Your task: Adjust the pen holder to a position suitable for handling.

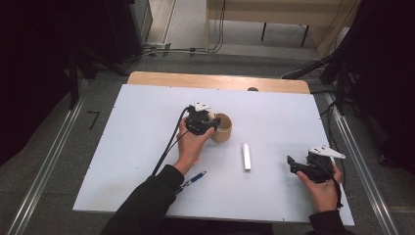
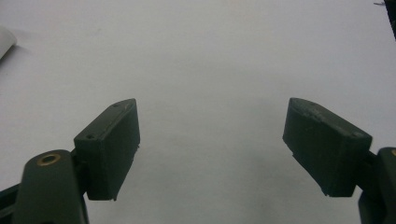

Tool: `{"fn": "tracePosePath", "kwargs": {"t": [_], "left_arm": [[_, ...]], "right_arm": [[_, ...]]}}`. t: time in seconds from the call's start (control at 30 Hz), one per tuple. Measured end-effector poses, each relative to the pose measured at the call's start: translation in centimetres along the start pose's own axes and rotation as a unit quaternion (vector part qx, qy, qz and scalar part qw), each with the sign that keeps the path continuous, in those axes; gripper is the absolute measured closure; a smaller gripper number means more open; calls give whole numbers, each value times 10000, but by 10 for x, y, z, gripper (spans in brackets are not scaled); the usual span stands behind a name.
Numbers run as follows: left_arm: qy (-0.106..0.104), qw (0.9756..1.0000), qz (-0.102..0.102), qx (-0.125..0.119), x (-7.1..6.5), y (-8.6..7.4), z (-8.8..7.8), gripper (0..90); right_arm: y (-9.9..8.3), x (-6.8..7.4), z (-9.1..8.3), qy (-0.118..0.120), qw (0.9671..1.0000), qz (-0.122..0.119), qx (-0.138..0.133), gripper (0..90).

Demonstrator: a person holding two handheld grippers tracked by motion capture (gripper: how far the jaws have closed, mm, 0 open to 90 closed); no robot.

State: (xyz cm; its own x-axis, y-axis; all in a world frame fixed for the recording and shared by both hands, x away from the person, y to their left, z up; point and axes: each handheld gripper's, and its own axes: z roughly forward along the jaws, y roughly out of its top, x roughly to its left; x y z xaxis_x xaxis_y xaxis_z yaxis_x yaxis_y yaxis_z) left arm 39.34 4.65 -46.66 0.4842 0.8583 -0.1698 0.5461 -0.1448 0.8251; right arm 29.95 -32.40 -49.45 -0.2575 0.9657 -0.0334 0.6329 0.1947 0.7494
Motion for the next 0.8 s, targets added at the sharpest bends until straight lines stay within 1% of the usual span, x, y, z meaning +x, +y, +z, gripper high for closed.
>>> {"fn": "tracePosePath", "kwargs": {"t": [0.1, 0.2, 0.3, 0.37, 0.43, 0.53, 0.63, 0.67, 0.7, 0.77, 0.8], "left_arm": [[-28, 10000, 64, 45, -6, -1, -1, 623], [15, 9999, 98, 28, -9, -2, -2, 621], [21, 10000, 27, 57, -8, -2, -2, 619], [10, 10000, 17, 53, -8, -3, -2, 613], [-10, 10000, 73, 17, -10, -3, -3, 564], [24, 9998, 172, -50, -12, -2, -6, 449], [85, 9998, 152, -109, -12, -2, -11, 356], [127, 9997, 148, -113, -12, -2, -13, 295], [138, 9997, 140, -119, -11, -3, -15, 295], [207, 9996, 130, -144, -9, -4, -20, 264], [253, 9995, 132, -148, -8, -5, -23, 226]], "right_arm": [[0, 0, 0, -2, 10000, -6, 1, 173], [0, 0, 0, -5, 10000, -3, 4, 173], [0, 0, 0, 2, 10000, -1, 6, 173], [0, 0, 0, 1, 10000, 2, -4, 173], [0, 0, 0, 0, 10000, 9, -3, 173], [0, 0, 0, -2, 10000, 9, 0, 172], [-1, 0, 0, -4, 10000, -2, -1, 172], [-1, 0, 0, -5, 10000, -2, -7, 172], [-1, 0, 0, -5, 10000, -2, -7, 172], [-1, 1, 0, -5, 10000, -4, -3, 172], [-1, 1, 0, -8, 10000, -8, 4, 172]]}}
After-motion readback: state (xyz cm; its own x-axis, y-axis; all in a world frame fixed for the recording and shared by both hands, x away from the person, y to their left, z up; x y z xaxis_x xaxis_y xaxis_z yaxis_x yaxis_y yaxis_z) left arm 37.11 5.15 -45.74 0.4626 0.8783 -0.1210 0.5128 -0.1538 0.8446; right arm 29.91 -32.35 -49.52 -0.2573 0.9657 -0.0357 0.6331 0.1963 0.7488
